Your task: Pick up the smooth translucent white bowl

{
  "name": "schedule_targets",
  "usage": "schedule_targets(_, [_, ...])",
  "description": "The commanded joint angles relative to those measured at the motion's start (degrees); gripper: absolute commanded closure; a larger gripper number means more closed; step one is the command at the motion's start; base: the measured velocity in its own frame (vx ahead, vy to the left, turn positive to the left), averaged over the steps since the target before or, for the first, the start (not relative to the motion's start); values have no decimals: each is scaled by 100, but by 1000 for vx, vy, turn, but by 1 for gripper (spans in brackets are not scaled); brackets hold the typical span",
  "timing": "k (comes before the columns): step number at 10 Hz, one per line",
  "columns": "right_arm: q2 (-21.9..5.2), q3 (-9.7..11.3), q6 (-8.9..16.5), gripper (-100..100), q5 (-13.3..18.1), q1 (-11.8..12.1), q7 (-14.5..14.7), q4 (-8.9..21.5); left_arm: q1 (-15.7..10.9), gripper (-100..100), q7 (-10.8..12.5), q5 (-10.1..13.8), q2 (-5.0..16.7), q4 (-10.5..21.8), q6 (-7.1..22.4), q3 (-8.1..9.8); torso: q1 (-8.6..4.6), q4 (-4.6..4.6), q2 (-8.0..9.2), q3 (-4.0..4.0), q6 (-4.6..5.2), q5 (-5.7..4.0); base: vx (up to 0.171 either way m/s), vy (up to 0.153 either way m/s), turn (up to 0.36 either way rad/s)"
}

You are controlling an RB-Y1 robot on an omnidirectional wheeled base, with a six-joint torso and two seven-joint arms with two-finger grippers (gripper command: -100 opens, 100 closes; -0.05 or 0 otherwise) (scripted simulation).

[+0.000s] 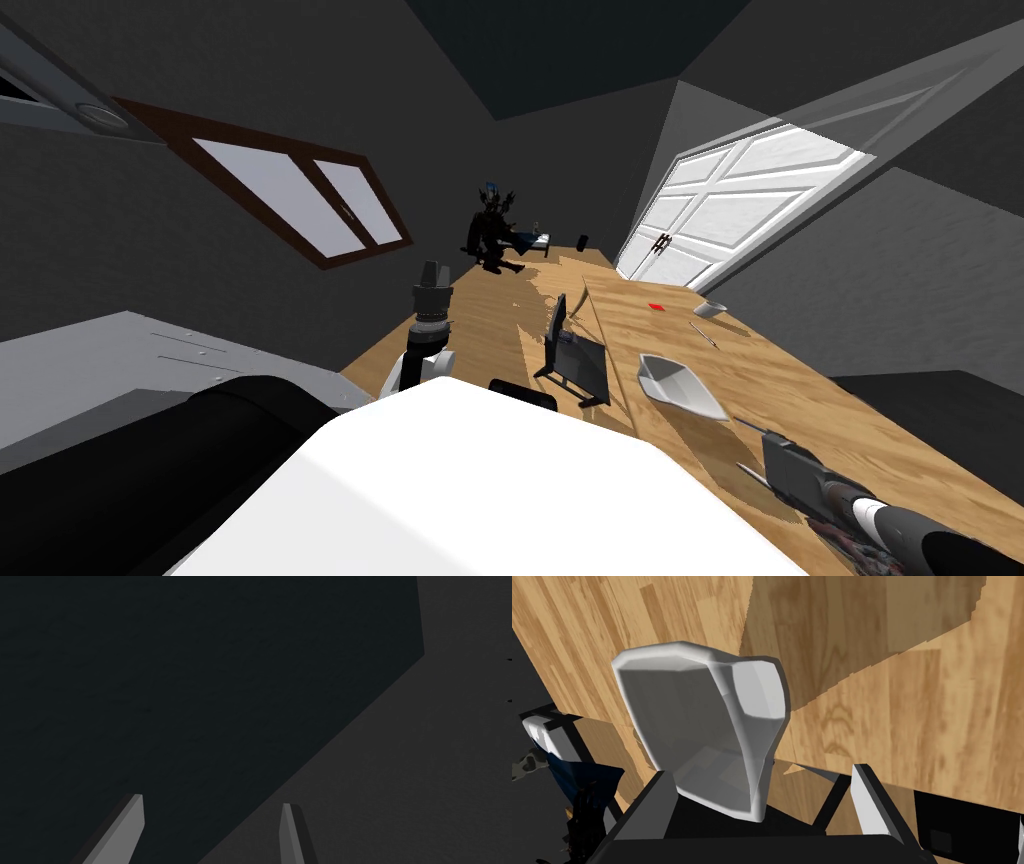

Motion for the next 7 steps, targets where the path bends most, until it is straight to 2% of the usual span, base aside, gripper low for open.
schedule_targets(1, [-31, -234, 75, -100, 41, 48, 28, 59, 0, 0, 0, 0, 0, 0, 0, 0, 0, 0, 0, 0, 0, 0, -164, -14, 28])
schedule_targets(5, [-100, -538, 232, -100, 132, 56, 44, 137, 1, 0, 0, 0, 0, 0, 0, 0, 10, -6, -32, -17, 0, 2, -106, 12, 17])
schedule_targets(6, [-87, -301, 142, -100, 96, -30, -36, 99, 1, 0, 0, 0, 0, 0, 0, 0, 9, -7, -33, -19, 0, 2, 50, 19, 59])
schedule_targets(7, [-82, -244, 106, -100, 69, -49, -43, 80, 2, 0, 0, 0, 0, 0, 0, 0, 11, -15, -75, -41, -3, 0, 173, 10, 27])
